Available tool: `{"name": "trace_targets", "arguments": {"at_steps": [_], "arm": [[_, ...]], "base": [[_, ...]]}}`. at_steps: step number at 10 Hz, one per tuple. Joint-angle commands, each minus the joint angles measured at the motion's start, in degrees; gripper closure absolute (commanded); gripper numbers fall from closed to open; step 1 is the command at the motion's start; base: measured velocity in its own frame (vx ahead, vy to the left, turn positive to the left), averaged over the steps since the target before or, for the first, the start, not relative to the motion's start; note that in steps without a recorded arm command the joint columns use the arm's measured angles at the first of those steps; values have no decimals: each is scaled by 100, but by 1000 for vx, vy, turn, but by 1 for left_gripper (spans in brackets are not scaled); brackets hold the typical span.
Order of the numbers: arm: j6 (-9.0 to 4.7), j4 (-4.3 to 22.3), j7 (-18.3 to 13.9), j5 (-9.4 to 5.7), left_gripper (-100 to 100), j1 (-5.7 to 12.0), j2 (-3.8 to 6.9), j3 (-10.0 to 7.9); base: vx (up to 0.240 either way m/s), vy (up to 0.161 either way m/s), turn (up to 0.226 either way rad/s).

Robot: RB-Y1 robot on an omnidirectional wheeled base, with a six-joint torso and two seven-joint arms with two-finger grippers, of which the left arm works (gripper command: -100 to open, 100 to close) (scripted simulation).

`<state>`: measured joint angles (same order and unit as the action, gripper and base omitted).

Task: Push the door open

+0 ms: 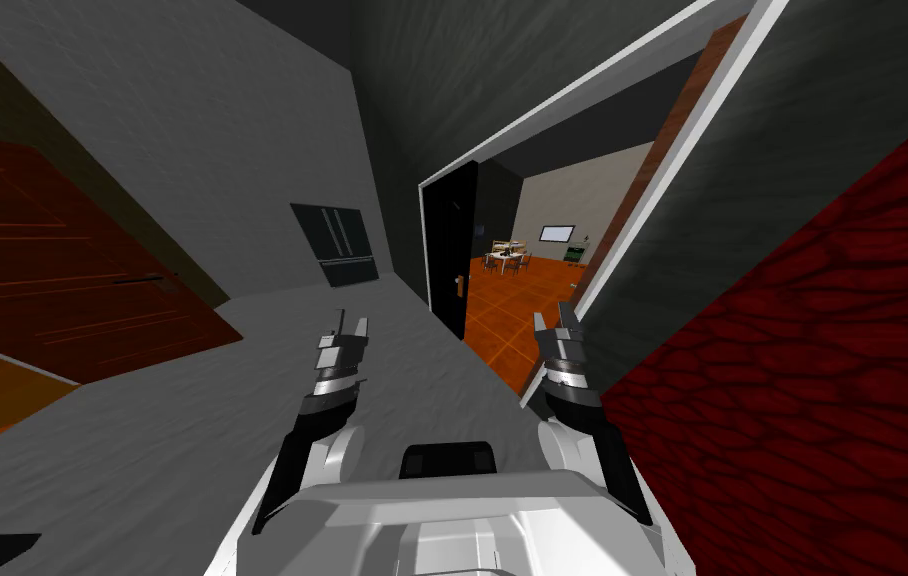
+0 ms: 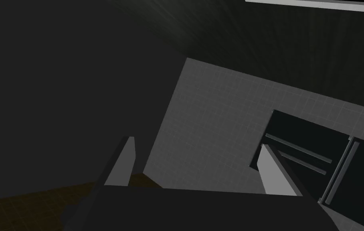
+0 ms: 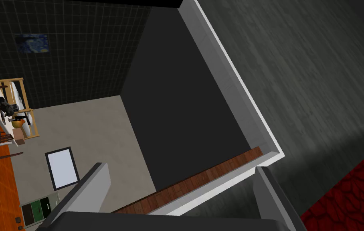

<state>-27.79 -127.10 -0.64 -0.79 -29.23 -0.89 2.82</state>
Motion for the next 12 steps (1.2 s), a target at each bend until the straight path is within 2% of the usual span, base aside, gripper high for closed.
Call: {"name": "trace_targets", "arguments": {"at_steps": [1, 5, 8, 12], "arm": [[6, 180, 11, -36, -100, 118, 78, 50], [20, 618, 36, -123, -100, 405, 226, 171], [36, 1075, 63, -213, -100, 704, 345, 297], [50, 1526, 90, -303, -100, 999, 438, 422]], "base": [[78, 44, -73], [130, 44, -73], [134, 51, -84], [107, 63, -71]]}}
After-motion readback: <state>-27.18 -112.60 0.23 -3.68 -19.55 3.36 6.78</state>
